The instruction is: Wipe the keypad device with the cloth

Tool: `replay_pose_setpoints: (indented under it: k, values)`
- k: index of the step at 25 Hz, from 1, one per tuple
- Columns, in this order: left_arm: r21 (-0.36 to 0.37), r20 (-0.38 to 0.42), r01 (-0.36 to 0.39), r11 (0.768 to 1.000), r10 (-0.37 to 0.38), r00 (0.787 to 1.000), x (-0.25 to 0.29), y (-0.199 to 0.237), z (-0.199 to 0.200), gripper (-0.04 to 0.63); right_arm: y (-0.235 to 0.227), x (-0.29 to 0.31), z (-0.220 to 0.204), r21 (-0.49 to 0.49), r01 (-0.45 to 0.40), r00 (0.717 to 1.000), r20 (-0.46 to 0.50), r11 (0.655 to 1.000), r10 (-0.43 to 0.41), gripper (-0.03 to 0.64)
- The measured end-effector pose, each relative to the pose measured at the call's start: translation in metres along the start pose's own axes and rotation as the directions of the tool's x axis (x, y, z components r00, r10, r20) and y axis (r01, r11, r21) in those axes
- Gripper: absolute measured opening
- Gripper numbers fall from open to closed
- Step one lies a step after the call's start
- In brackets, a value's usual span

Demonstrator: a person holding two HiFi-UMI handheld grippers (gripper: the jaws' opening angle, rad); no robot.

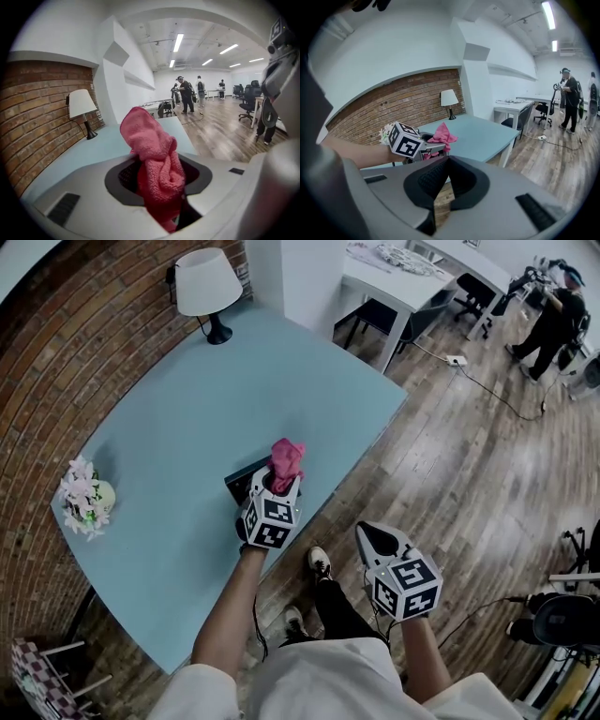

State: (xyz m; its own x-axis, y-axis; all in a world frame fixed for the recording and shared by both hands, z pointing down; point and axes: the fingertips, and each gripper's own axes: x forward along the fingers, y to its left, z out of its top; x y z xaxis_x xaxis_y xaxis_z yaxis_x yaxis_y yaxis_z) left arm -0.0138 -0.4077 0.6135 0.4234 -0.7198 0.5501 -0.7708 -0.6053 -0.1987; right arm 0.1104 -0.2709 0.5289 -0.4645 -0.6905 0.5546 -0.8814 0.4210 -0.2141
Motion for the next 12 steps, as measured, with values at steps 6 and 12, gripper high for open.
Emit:
replay_pose_setpoints:
  k: [6, 12]
  values:
    - [0.017, -0.037, 0.051, 0.999, -0.051, 0.998, 0.007, -0.02, -0.009, 0.202, -0.006, 0.005, -0.006, 0.01, 0.004, 1.0, -0.016, 1.0, -0.004, 0.008]
    - [-0.004, -0.086, 0.107, 0.994, -0.106, 0.991, 0.009, -0.044, -0.031, 0.202, -0.005, 0.009, -0.004, 0.008, -0.005, 1.0, -0.019, 1.0, 0.006, 0.008]
